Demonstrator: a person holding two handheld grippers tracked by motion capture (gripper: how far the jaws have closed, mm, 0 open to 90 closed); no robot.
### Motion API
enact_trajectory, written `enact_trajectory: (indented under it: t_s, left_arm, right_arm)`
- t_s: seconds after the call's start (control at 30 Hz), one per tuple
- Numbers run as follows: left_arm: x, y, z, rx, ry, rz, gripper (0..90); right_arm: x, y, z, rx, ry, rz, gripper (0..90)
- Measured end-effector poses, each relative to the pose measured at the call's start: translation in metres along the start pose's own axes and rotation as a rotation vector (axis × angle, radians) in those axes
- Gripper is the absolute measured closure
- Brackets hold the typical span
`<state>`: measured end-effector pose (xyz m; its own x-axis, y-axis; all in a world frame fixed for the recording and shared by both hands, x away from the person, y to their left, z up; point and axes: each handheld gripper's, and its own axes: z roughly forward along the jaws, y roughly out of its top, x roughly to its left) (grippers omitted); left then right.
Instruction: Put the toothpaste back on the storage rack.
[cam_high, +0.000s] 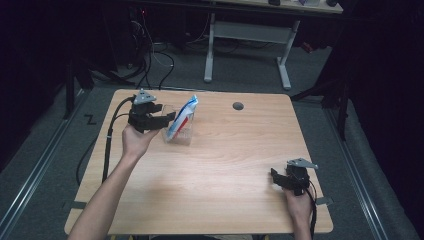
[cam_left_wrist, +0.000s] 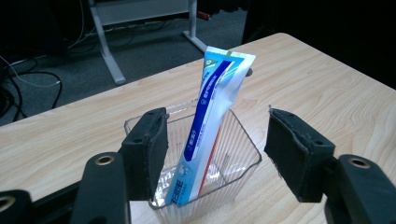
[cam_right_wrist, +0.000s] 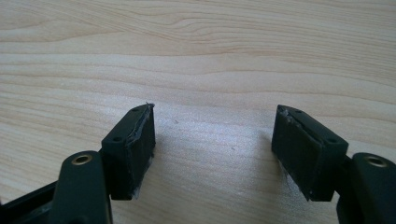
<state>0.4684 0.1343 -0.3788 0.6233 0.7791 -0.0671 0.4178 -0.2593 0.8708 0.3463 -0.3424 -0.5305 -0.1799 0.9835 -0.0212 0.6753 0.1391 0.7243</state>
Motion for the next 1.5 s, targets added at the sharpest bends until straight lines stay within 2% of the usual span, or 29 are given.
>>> enact_trajectory:
  t_s: [0.37, 0.67, 0.97, 1.5]
  left_arm:
    - [0.002, -0.013, -0.010, 0.005, 0.010, -0.020, 39.2]
    - [-0.003, -0.018, -0.016, 0.010, 0.015, -0.002, 38.9]
    - [-0.004, -0.028, -0.023, 0.007, 0.020, -0.023, 38.8]
    - [-0.004, -0.046, -0.032, 0.020, 0.027, -0.038, 38.6]
  right_arm:
    - [0.000, 0.000, 0.000, 0.000, 0.000, 0.000, 30.5]
    - [0.000, 0.000, 0.000, 0.000, 0.000, 0.000, 30.5]
    - [0.000, 0.000, 0.000, 0.000, 0.000, 0.000, 30.5]
    - [0.000, 0.000, 0.000, 0.000, 0.000, 0.000, 30.5]
